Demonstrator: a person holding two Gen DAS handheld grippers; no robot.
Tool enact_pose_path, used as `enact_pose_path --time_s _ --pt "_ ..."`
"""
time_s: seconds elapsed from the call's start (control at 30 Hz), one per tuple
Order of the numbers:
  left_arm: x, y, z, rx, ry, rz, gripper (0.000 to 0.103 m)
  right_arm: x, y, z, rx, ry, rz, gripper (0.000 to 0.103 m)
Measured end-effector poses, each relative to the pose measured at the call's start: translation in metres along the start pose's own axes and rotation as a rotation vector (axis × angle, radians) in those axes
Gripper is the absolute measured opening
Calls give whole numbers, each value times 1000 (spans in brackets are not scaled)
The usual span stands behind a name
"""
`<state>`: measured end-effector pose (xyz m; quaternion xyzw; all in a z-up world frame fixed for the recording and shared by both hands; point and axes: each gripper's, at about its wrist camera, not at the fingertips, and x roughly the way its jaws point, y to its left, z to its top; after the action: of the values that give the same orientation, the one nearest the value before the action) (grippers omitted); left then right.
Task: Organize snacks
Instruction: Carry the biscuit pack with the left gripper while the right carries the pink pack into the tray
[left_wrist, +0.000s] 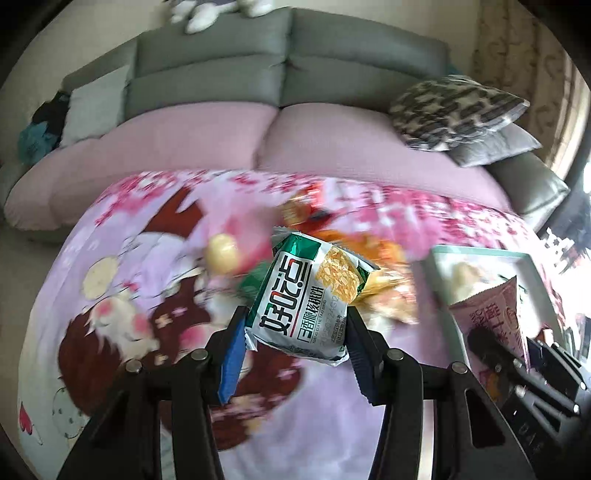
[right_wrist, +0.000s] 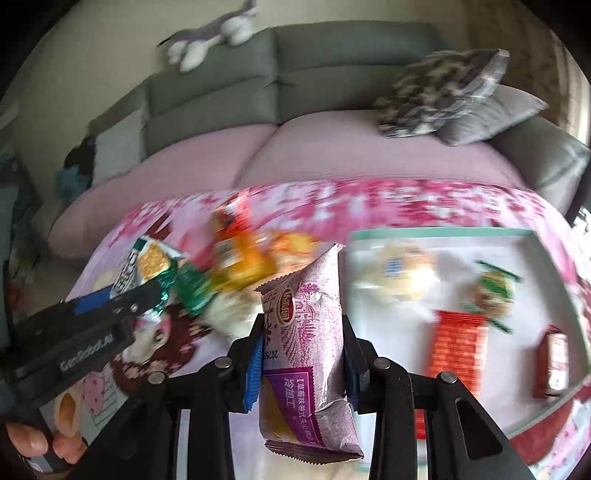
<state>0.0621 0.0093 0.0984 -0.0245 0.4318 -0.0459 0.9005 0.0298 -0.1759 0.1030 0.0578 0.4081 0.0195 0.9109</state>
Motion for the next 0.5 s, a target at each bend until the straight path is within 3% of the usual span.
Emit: enact_pose_path --time_s 0.3,0.5 --pt "-8 -93 0 139 -34 -100 53 -28 -108 -1 211 -59 -169 38" --pt "0 -144 -6 221 -28 -148 53 -30 -160 -9 330 -84 -214 38"
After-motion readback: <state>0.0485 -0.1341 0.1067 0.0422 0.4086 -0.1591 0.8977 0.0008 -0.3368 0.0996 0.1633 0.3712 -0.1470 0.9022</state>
